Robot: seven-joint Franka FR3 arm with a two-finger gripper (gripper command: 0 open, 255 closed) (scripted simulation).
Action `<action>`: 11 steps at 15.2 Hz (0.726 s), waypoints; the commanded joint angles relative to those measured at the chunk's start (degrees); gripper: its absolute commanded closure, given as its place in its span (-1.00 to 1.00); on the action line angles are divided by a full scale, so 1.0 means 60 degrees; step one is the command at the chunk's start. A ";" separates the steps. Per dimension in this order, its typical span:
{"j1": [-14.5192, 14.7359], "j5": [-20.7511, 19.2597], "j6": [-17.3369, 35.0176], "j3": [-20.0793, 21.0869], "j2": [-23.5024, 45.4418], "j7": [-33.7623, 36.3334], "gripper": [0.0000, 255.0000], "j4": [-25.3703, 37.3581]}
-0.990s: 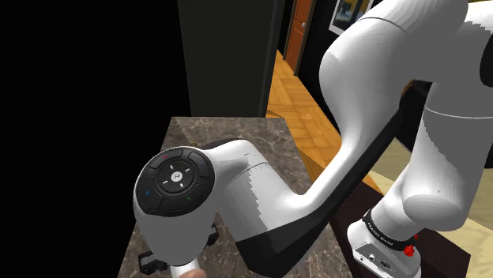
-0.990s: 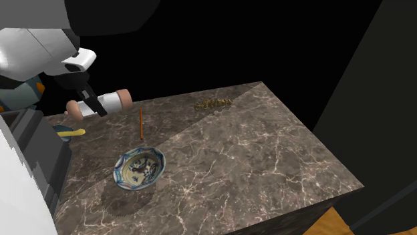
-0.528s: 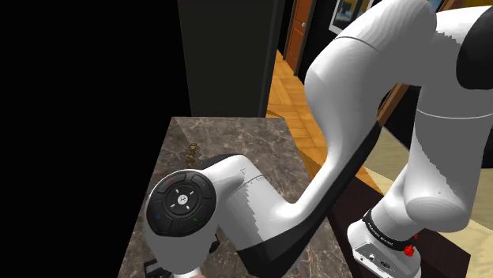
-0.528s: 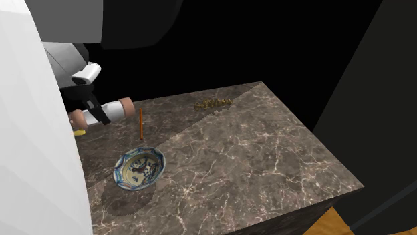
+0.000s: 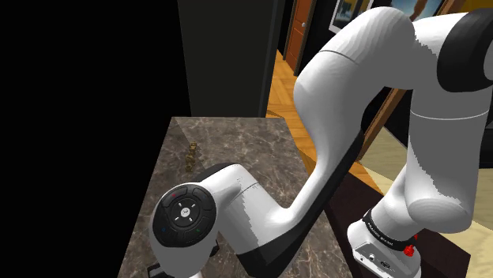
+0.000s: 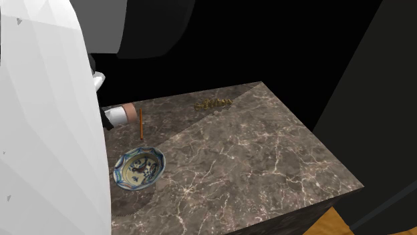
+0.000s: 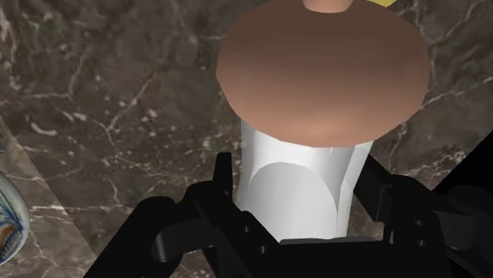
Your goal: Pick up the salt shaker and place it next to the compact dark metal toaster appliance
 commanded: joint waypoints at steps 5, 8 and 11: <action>0.0003 -0.0006 0.0006 -0.0003 0.0002 0.0005 -1.00 -0.0002; 0.0002 -0.0006 0.0006 -0.0003 0.0001 0.0005 -1.00 -0.0003; -0.0385 0.0647 -0.0275 0.0522 -0.0539 -0.0381 -1.00 -0.0043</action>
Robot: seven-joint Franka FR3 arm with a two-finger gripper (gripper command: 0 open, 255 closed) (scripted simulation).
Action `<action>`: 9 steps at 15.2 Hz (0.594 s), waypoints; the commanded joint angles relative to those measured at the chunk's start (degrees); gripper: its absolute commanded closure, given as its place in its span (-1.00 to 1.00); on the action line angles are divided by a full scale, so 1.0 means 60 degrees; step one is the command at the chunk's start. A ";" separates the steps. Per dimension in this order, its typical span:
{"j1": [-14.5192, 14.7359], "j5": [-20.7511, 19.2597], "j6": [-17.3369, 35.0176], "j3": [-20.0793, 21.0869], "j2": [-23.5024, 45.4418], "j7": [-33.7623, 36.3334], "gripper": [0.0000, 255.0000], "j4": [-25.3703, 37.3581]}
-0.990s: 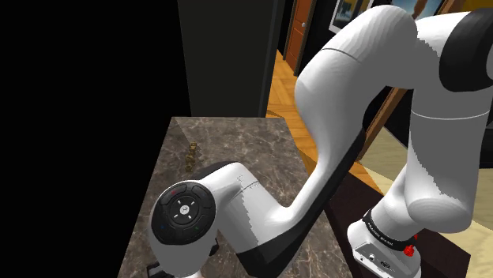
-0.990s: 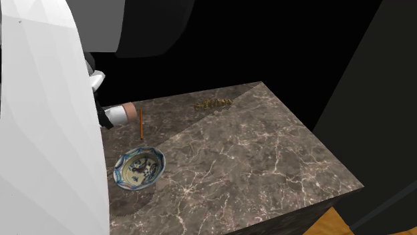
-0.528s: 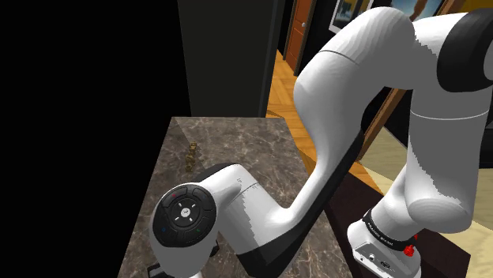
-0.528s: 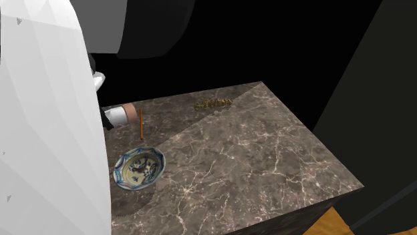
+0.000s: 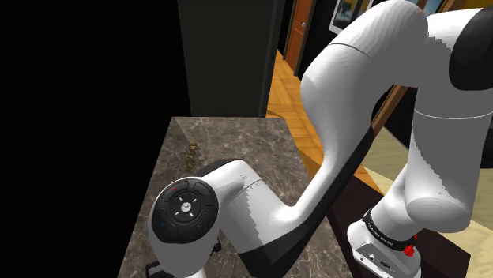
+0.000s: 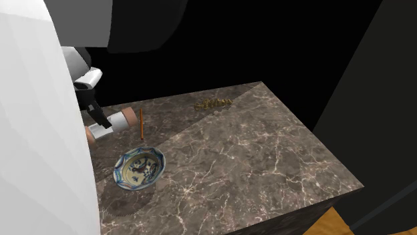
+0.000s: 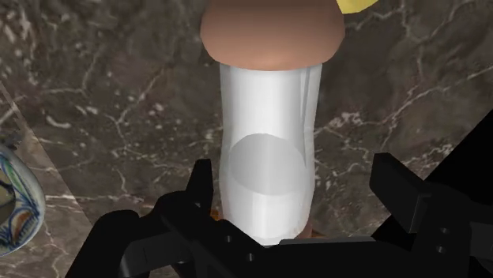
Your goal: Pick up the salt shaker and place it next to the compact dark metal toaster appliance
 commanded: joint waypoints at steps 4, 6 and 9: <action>-0.0522 0.0904 -0.0402 0.0697 -0.0715 -0.0543 -1.00 0.0016; -0.0522 0.0904 -0.0402 0.0697 -0.0715 -0.0543 -1.00 0.0016; -0.0522 0.0904 -0.0402 0.0697 -0.0715 -0.0544 -1.00 0.0016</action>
